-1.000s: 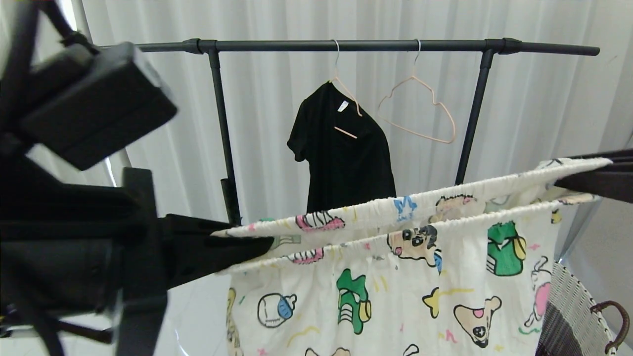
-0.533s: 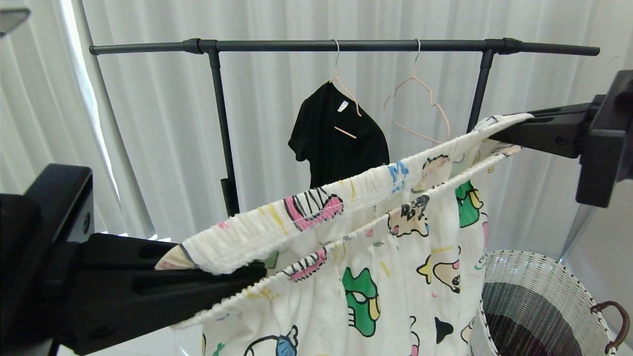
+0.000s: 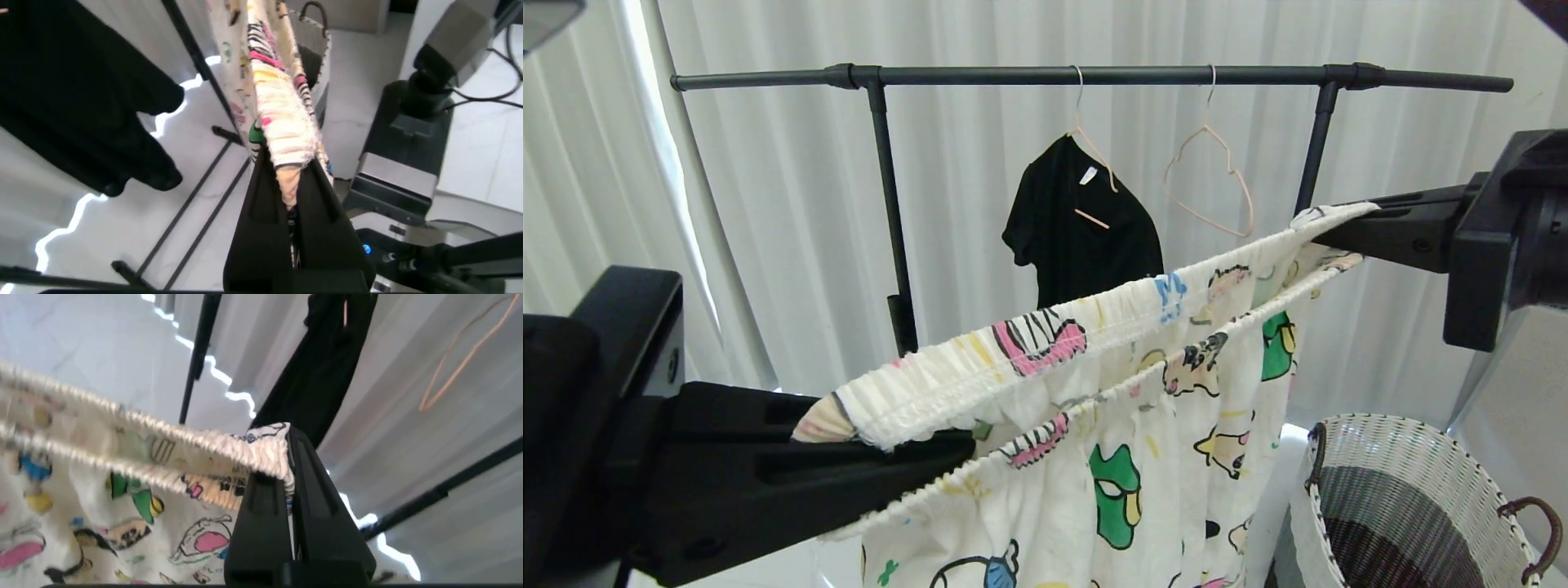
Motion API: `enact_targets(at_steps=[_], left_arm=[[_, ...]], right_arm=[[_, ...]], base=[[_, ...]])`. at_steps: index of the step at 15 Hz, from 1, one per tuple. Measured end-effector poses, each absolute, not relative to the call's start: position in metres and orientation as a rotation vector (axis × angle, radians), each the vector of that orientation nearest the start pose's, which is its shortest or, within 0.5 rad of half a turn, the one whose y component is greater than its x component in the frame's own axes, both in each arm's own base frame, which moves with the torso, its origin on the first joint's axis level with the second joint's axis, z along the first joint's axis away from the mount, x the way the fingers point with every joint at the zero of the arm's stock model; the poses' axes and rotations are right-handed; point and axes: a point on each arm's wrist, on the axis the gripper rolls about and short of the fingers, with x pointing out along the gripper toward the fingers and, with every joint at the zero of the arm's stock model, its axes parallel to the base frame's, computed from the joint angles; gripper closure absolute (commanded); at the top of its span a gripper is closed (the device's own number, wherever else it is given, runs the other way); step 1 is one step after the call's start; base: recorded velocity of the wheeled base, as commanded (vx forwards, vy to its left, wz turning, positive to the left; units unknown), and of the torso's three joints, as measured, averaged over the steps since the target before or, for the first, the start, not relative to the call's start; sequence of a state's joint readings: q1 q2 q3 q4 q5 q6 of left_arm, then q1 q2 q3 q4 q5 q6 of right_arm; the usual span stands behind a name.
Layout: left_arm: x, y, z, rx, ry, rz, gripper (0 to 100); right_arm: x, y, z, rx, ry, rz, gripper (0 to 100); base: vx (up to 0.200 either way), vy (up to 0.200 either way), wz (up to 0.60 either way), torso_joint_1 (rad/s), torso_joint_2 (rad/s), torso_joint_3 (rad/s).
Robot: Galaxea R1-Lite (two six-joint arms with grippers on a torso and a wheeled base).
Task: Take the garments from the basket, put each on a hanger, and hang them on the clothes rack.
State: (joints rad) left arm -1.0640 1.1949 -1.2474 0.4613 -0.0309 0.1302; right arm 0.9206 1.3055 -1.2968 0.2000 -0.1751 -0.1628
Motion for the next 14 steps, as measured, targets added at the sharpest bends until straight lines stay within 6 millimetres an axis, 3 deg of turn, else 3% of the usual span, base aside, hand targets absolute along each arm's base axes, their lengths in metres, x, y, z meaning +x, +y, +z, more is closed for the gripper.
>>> enact_targets(at_steps=[4, 8, 14], left_arm=[[0.085, -0.134, 0.321, 0.328, 0.313, -1.008, 100], [0.112, -0.147, 0.326, 0.281, 0.233, -0.886, 100], [0.128, -0.164, 0.319, 0.301, 0.23, -0.824, 100]], right_arm=[[0.103, 0.129, 0.339, -0.338, 0.195, 0.765, 100], [0.08, 0.1, 0.339, -0.466, 0.196, 0.799, 100], [0.072, 0.096, 0.341, -0.466, 0.168, 0.828, 100]], base=[[0.0, 0.0, 0.0, 0.0, 0.0, 0.0], [0.0, 0.0, 0.0, 0.0, 0.0, 0.0], [0.0, 0.0, 0.0, 0.0, 0.0, 0.0]])
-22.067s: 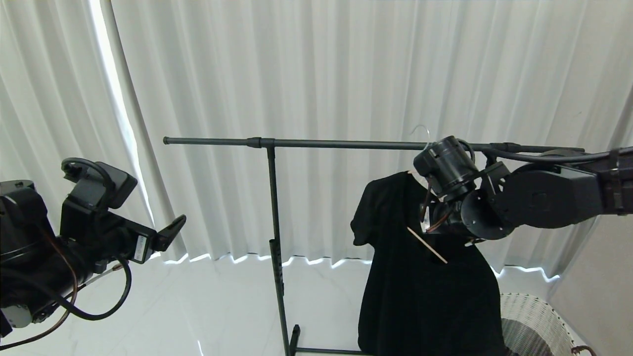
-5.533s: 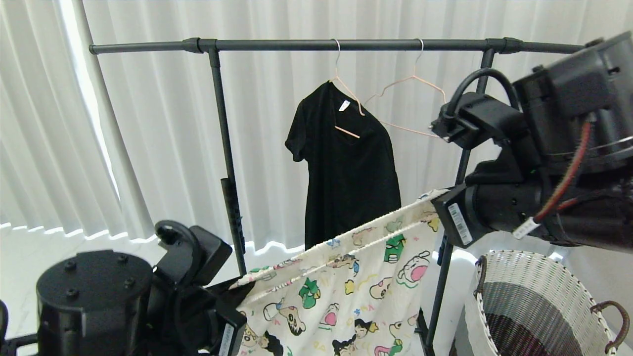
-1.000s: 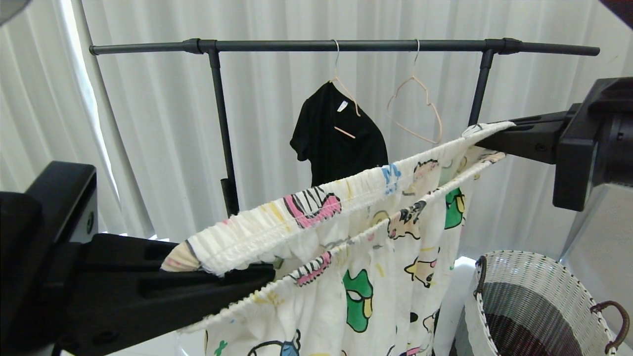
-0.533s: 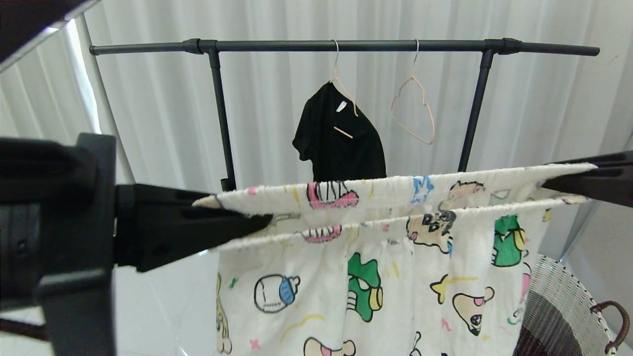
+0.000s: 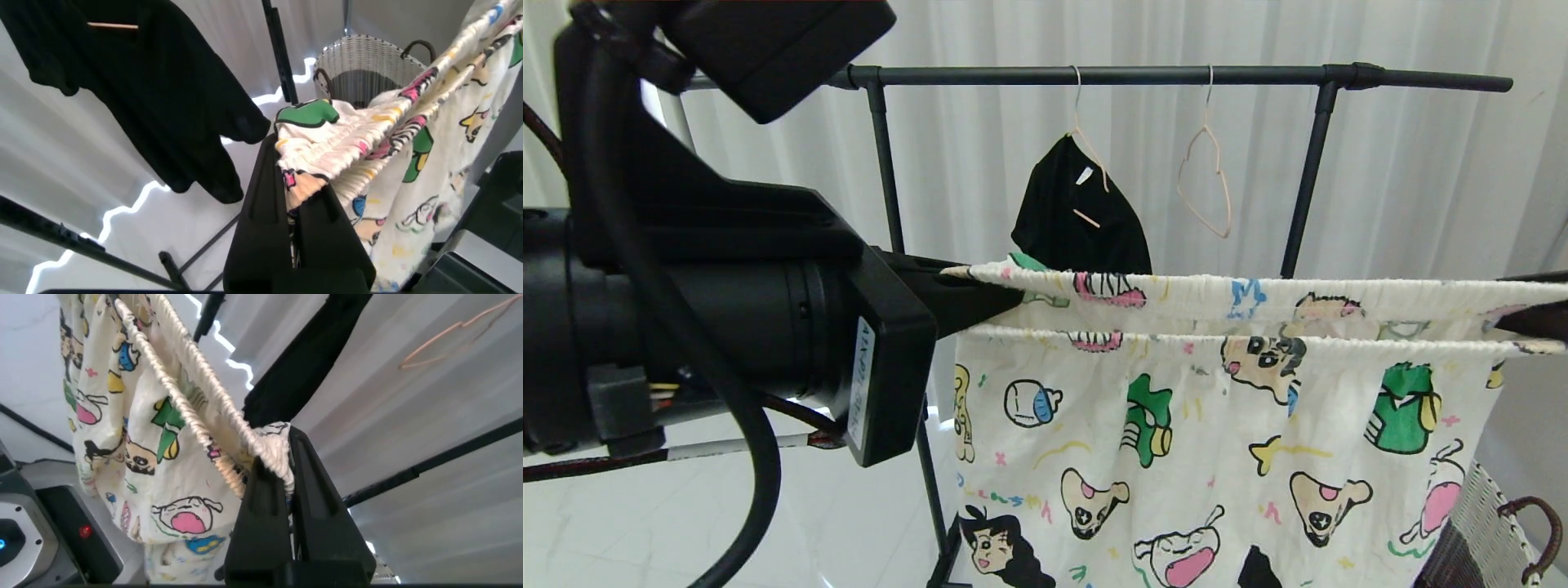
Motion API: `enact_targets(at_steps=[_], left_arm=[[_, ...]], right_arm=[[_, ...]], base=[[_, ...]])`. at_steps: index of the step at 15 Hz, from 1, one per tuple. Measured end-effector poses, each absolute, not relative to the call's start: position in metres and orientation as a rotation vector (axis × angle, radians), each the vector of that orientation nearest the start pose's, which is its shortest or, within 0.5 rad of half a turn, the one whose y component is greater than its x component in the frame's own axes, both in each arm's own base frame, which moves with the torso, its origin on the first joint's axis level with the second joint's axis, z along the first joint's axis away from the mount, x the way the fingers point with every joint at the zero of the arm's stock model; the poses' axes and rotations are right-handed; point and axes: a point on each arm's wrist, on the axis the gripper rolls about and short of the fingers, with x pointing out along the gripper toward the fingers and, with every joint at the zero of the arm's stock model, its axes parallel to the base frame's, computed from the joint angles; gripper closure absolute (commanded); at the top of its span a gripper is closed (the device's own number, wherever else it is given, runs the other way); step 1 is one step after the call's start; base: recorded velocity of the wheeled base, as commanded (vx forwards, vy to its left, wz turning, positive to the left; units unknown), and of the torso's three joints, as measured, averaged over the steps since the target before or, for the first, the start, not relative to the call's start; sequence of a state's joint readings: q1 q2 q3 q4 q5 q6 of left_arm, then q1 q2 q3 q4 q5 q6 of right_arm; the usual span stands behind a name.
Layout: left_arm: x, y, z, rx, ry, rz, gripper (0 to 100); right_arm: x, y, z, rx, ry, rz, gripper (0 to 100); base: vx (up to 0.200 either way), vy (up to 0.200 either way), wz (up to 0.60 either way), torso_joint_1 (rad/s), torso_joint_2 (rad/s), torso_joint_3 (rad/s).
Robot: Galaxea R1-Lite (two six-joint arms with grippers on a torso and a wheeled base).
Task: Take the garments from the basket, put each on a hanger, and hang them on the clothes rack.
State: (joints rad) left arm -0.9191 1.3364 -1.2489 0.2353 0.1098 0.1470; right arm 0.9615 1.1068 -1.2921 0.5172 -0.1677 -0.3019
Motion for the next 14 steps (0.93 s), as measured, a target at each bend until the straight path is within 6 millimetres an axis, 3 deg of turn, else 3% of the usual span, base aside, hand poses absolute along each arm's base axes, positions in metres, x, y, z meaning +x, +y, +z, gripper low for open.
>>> enact_targets(at_steps=[3, 4, 9, 14], left_arm=[[0.129, -0.165, 0.319, 0.303, 0.233, -0.822, 100], [0.129, -0.165, 0.318, 0.304, 0.233, -0.822, 100], [0.131, -0.165, 0.318, 0.31, 0.236, -0.803, 100], [0.15, -0.164, 0.312, 0.328, 0.246, -0.61, 100]], right_arm=[[0.072, 0.099, 0.341, -0.471, 0.17, 0.84, 100], [0.072, 0.099, 0.34, -0.471, 0.172, 0.842, 0], [0.072, 0.1, 0.336, -0.48, 0.183, 0.847, 0], [0.06, 0.093, 0.318, -0.512, 0.209, 0.885, 0]], base=[[0.0, 0.0, 0.0, 0.0, 0.0, 0.0], [0.0, 0.0, 0.0, 0.0, 0.0, 0.0], [0.0, 0.0, 0.0, 0.0, 0.0, 0.0], [0.0, 0.0, 0.0, 0.0, 0.0, 0.0]])
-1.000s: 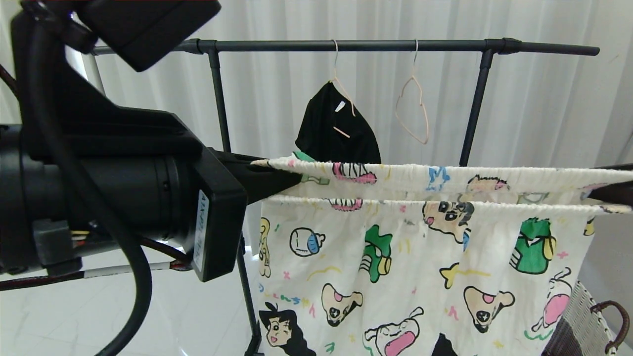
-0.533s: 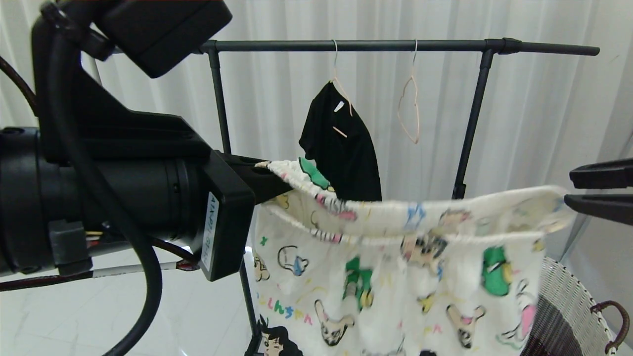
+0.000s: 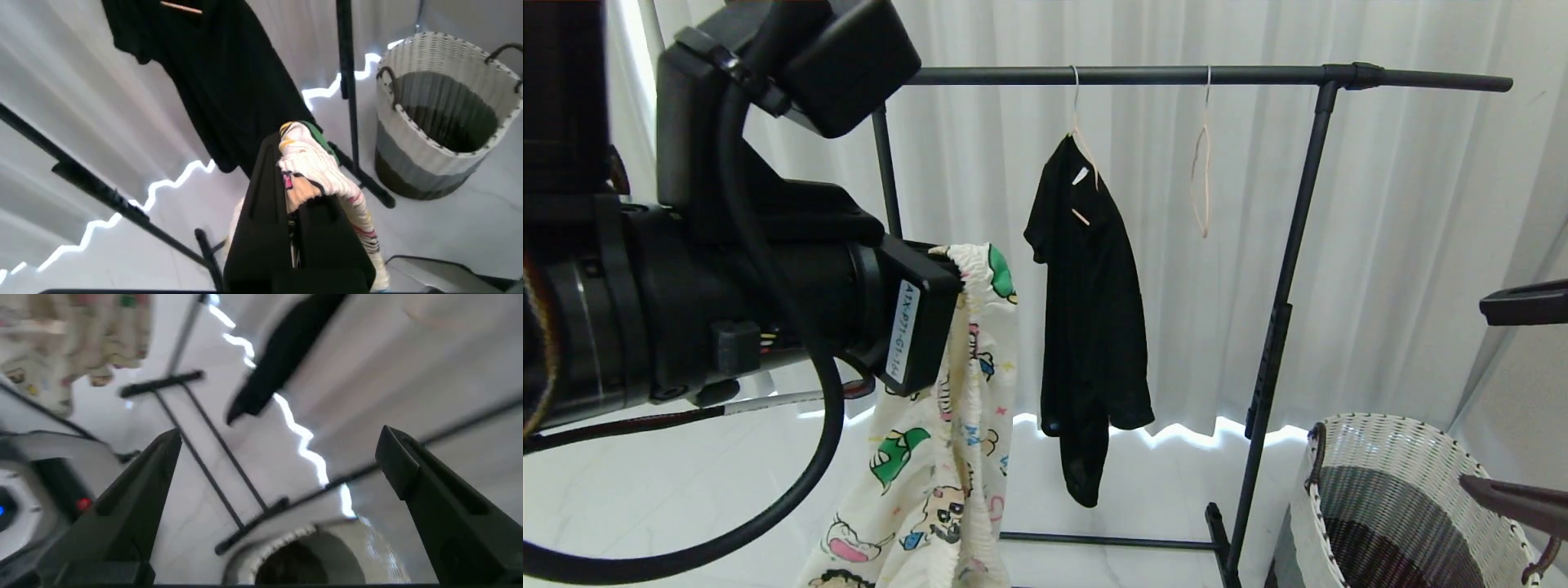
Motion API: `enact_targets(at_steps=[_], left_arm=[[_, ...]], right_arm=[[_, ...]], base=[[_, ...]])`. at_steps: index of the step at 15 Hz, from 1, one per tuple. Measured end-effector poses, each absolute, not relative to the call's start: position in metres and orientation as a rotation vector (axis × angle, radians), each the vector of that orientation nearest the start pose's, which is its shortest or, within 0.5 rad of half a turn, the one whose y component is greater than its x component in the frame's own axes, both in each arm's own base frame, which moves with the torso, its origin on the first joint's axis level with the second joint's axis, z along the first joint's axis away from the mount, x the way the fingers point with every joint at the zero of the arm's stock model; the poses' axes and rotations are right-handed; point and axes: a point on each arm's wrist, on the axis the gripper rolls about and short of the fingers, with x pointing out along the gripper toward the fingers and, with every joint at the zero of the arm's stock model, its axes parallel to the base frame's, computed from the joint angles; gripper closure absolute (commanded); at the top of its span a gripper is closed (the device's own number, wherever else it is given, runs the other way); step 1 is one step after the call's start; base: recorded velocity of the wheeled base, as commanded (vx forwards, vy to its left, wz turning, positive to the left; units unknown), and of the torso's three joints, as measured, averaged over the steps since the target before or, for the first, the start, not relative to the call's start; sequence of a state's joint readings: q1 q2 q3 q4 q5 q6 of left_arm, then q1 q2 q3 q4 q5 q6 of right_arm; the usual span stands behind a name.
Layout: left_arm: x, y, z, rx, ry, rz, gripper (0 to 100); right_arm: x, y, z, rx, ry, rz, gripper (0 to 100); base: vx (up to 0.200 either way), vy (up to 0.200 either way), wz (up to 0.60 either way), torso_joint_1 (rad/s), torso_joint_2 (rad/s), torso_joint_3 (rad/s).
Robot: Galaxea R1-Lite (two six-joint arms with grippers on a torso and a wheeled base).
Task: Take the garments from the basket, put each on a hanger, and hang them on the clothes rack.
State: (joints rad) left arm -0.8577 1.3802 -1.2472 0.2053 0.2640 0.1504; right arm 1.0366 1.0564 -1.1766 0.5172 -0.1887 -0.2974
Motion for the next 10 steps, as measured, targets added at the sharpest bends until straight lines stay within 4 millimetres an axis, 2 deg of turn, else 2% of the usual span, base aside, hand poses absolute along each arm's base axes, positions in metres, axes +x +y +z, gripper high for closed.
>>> enact_targets(at_steps=[3, 7, 10], left_arm=[[0.152, -0.157, 0.301, 0.347, 0.283, -0.569, 100], [0.145, -0.129, 0.283, 0.407, 0.318, -0.507, 100], [0.14, -0.109, 0.275, 0.416, 0.335, -0.443, 100]], right_arm=[[0.07, 0.08, 0.311, -0.529, 0.288, 0.68, 0], [0.087, 0.045, 0.289, -0.611, 0.561, 0.201, 0], [0.089, 0.035, 0.268, -0.656, 0.639, 0.045, 0]], base=[[0.0, 0.0, 0.0, 0.0, 0.0, 0.0], [0.0, 0.0, 0.0, 0.0, 0.0, 0.0], [0.0, 0.0, 0.0, 0.0, 0.0, 0.0]])
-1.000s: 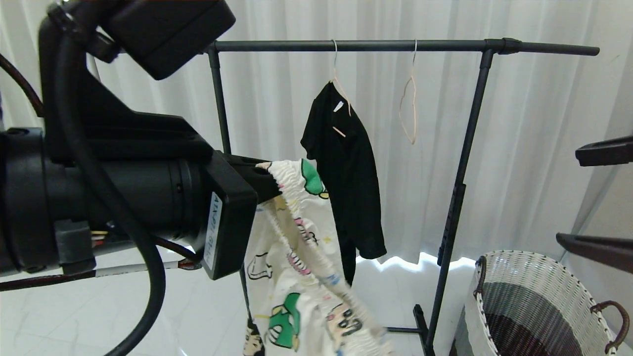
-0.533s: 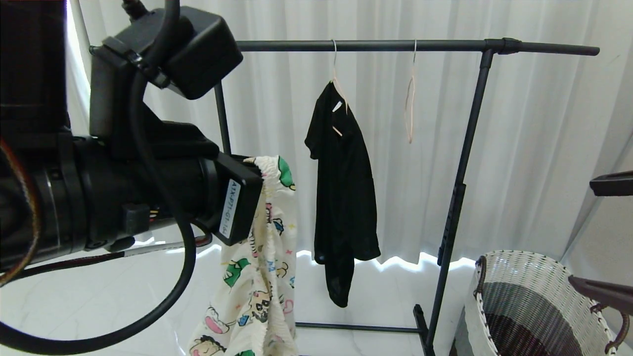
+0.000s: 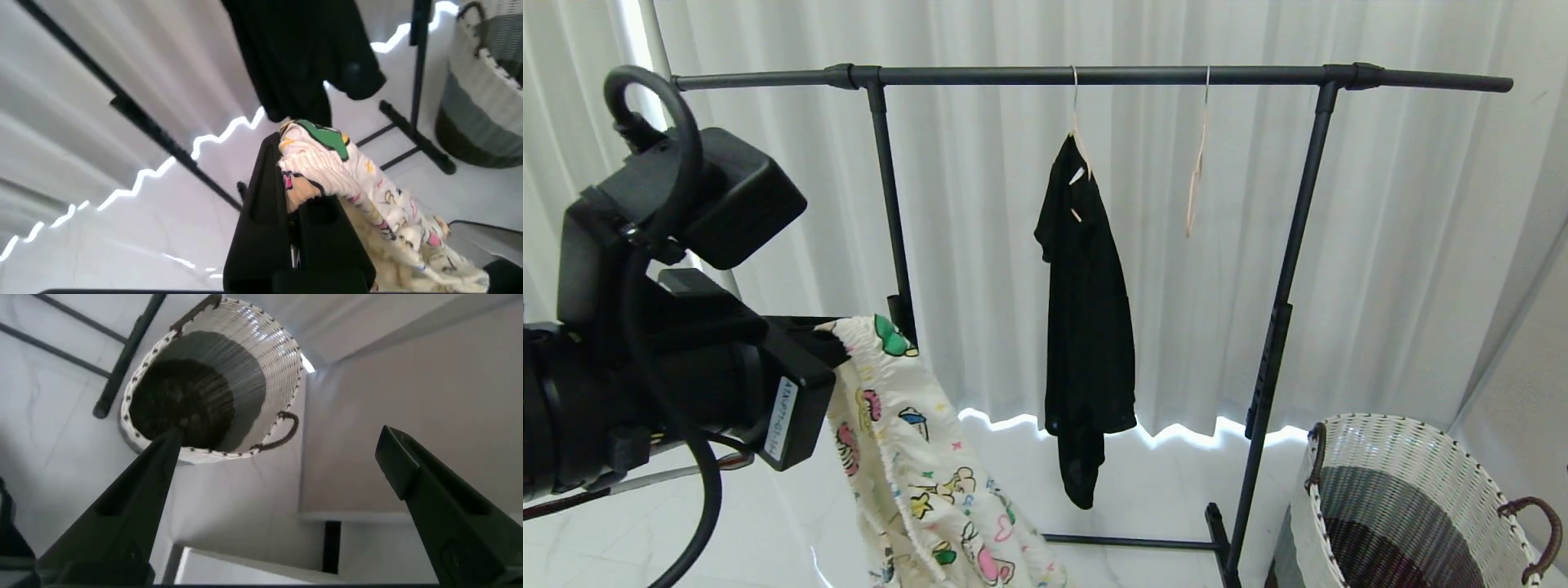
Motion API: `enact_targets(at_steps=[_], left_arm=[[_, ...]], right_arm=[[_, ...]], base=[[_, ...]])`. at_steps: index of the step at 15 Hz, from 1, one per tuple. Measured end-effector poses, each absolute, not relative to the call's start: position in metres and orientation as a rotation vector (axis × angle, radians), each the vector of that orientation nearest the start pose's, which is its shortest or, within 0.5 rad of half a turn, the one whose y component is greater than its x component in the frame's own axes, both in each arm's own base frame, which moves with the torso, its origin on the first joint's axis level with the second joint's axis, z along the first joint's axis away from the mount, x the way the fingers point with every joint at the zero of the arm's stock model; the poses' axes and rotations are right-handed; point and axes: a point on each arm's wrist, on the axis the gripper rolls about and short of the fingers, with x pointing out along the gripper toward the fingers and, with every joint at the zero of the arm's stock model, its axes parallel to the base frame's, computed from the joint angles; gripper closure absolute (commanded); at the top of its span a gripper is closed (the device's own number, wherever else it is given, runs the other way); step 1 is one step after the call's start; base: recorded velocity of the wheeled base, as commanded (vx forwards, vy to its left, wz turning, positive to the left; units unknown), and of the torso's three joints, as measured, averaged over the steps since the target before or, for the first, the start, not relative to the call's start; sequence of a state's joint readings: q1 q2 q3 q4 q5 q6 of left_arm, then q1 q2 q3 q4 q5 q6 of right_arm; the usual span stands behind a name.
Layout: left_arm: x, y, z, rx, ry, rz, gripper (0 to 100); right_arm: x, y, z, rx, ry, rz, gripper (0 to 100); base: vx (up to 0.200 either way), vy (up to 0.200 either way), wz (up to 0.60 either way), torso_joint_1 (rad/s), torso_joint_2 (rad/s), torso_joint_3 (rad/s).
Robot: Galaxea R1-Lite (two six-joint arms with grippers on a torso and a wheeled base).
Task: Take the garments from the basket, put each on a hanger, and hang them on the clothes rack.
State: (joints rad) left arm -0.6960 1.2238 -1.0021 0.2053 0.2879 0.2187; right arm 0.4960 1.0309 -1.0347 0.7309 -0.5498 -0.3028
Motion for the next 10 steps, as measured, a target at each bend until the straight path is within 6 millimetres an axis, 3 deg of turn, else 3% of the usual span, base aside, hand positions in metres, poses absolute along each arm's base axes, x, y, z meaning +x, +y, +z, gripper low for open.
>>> enact_targets(at_steps=[3, 5, 10], left_arm=[[0.141, -0.092, 0.266, 0.43, 0.368, -0.296, 100], [0.139, -0.085, 0.261, 0.437, 0.383, -0.248, 100], [0.129, -0.076, 0.252, 0.466, 0.392, -0.24, 100]], right_arm=[[0.086, 0.031, 0.254, -0.615, 0.601, 0.01, 0], [0.088, 0.03, 0.253, -0.497, 0.565, -0.026, 0], [0.094, 0.027, 0.253, -0.329, 0.547, -0.09, 0]], base=[[0.0, 0.0, 0.0, 0.0, 0.0, 0.0], [0.0, 0.0, 0.0, 0.016, -0.07, -0.087], [0.0, 0.0, 0.0, 0.143, -0.42, -0.265]])
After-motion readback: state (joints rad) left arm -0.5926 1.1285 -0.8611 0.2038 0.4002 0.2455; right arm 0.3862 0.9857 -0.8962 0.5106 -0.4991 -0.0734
